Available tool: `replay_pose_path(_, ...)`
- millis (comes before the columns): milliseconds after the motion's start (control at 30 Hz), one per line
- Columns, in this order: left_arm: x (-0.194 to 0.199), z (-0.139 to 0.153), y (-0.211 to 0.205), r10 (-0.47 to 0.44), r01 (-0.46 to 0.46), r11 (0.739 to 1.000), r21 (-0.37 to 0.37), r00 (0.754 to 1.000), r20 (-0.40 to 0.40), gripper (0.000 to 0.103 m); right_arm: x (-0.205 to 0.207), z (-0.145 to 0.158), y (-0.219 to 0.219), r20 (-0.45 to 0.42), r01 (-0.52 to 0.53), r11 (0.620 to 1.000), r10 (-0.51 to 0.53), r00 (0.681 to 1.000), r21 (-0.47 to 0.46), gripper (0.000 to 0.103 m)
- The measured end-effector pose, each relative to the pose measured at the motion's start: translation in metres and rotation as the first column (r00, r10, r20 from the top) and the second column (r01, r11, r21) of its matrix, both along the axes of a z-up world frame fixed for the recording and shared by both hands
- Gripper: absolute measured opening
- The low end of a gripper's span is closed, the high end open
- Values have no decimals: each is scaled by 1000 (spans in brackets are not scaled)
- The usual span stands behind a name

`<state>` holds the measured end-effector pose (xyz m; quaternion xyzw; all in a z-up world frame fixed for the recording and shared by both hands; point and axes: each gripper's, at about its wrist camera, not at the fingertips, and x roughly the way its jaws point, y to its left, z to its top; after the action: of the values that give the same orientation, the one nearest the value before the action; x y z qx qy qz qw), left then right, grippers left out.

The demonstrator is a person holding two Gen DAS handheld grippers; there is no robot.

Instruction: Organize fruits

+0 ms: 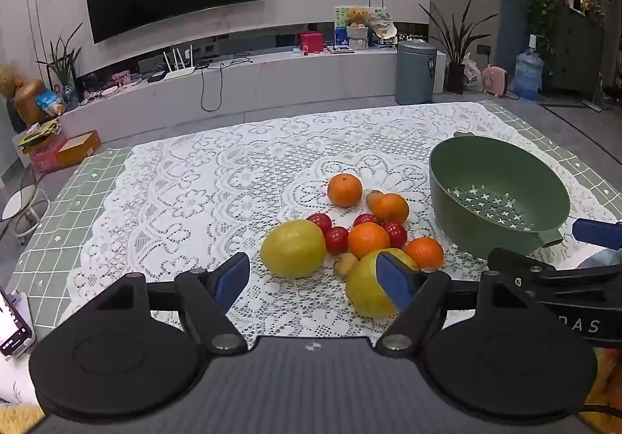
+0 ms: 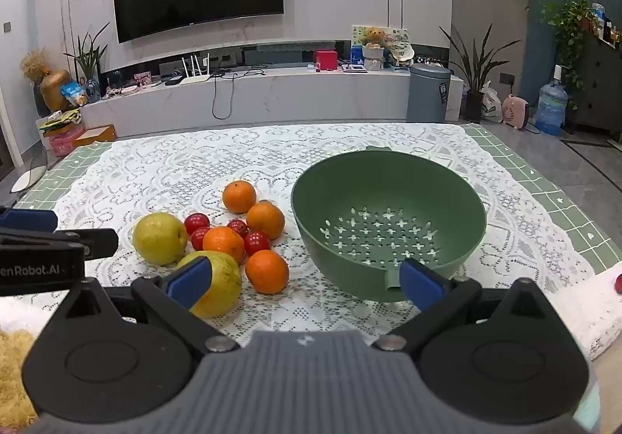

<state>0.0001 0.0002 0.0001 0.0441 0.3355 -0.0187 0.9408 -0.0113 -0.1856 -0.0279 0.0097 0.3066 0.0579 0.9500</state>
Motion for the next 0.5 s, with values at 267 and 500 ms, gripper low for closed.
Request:
replay_pose_path(267,0,0,-1,-8,8,1000,-7,1000,-4,87,0,0,2,-1,-4,1000,4,1000,-1,99)
replay_pose_path(500,1,-5,5,8,-8,1000,-8,1000,-9,87,3,-4,-1,-13,15,1000,-16,1000,-7,99)
